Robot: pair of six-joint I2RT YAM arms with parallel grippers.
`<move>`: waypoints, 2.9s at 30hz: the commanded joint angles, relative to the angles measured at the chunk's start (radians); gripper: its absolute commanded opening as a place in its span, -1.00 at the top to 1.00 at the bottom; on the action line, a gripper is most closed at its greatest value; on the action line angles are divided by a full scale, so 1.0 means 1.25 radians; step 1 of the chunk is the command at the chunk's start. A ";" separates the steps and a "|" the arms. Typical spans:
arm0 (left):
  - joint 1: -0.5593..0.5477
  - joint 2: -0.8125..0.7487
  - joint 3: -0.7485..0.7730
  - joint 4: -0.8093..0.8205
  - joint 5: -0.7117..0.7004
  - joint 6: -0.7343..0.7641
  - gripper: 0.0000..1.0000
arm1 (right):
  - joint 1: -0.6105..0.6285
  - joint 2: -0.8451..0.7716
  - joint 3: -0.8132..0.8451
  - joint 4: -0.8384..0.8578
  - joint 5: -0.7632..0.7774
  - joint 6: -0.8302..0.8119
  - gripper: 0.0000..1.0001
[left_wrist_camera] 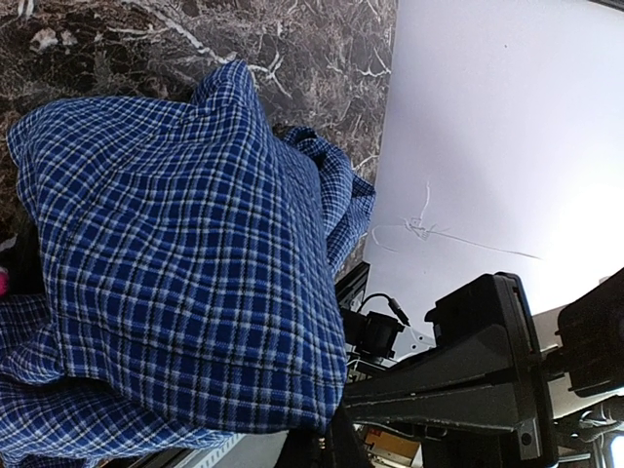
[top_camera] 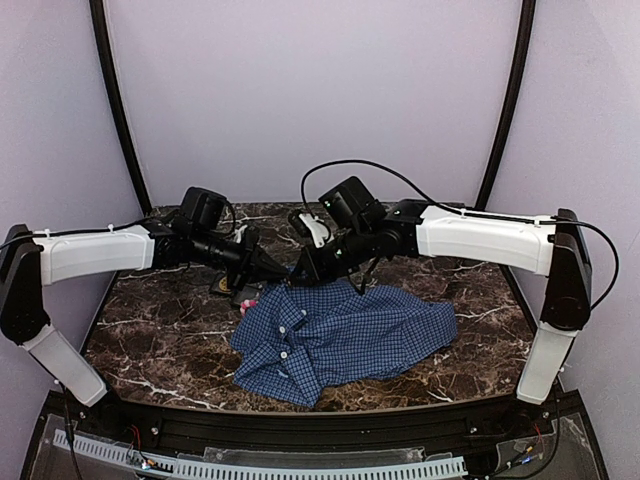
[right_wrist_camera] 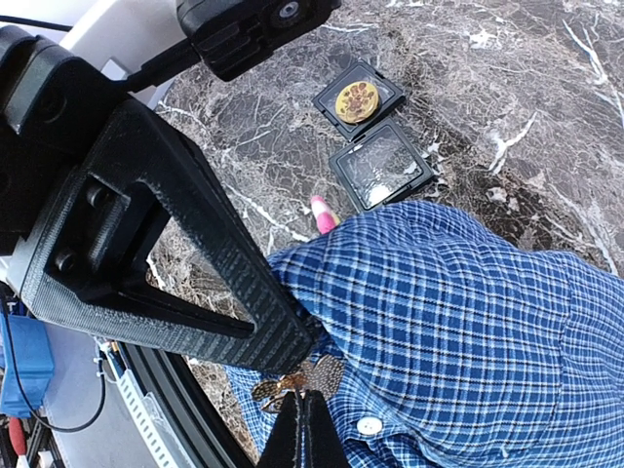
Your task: Remove the brooch from the garment
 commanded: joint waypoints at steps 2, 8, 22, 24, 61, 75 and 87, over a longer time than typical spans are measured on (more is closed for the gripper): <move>-0.009 -0.034 0.013 0.134 0.057 -0.037 0.98 | 0.020 0.009 -0.043 0.084 -0.005 0.007 1.00; -0.009 -0.032 0.001 0.167 0.060 -0.054 0.98 | 0.020 0.018 -0.045 0.123 -0.043 0.031 1.00; -0.006 -0.058 -0.019 0.107 0.039 -0.029 0.99 | 0.001 0.001 -0.051 0.135 -0.074 0.045 1.00; -0.002 -0.065 -0.007 0.064 0.027 0.013 0.98 | 0.000 -0.013 -0.059 0.128 -0.055 0.045 1.00; -0.036 -0.145 -0.152 -0.142 -0.052 0.378 0.28 | -0.070 -0.144 -0.206 0.196 -0.157 0.073 1.00; -0.035 -0.043 -0.200 -0.020 -0.032 0.415 0.36 | -0.080 -0.169 -0.212 0.203 -0.158 0.092 1.00; 0.004 -0.010 -0.237 0.062 -0.031 0.427 0.26 | -0.081 -0.168 -0.202 0.208 -0.157 0.107 1.00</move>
